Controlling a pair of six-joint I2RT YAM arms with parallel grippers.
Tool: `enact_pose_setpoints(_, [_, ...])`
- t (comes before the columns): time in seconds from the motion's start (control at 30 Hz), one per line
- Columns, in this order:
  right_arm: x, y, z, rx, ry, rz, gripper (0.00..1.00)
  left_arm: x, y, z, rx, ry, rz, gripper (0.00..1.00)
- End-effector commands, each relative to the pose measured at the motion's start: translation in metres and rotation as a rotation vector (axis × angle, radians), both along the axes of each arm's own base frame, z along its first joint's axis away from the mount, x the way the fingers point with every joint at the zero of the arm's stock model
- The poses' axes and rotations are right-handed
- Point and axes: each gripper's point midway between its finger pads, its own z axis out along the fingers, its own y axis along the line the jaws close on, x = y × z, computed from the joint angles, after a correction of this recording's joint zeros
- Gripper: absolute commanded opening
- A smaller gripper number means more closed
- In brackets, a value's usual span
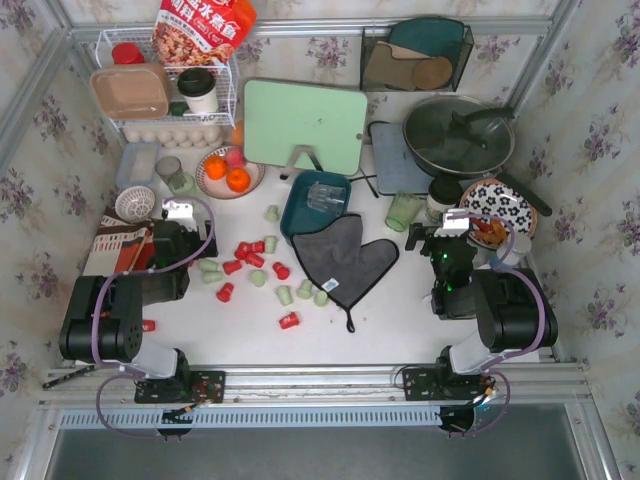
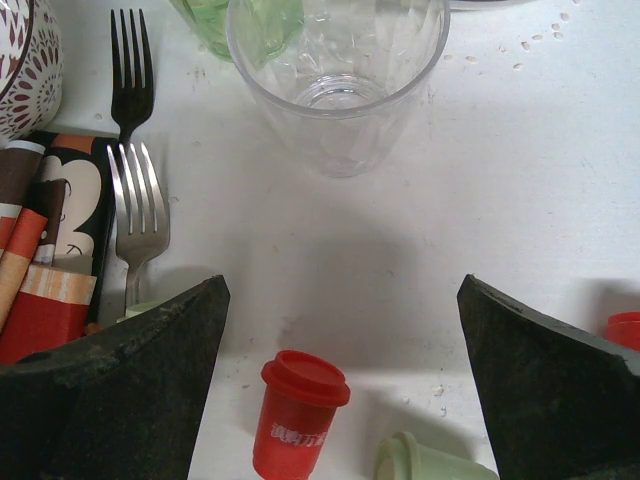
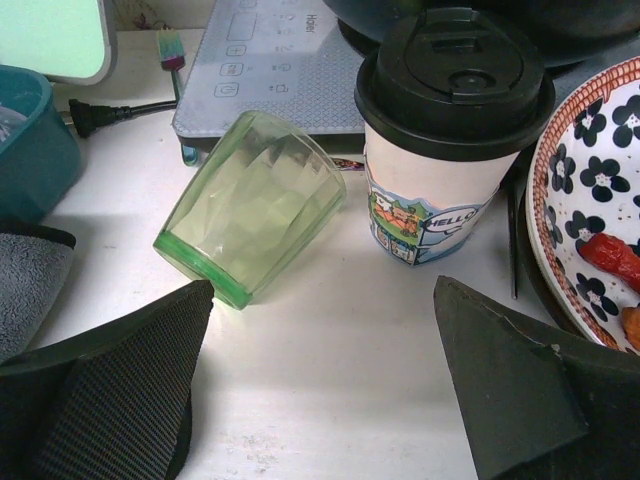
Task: Mix the coffee capsules in the storage basket
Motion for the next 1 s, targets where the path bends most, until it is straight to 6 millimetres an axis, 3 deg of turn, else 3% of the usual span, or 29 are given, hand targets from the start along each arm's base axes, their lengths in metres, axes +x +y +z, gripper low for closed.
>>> enact_pose_setpoints(0.0, [0.0020, -0.0007, 0.0093, 0.004, -0.035, -0.005, 1.00, 0.0040, -0.0007, 0.0070, 0.001, -0.027, -0.007, 1.00])
enact_pose_setpoints(0.97, [0.0019, -0.0017, 0.0089, 0.011, -0.034, -0.015, 1.00, 0.0043, -0.0035, 0.0082, 0.003, -0.030, -0.025, 1.00])
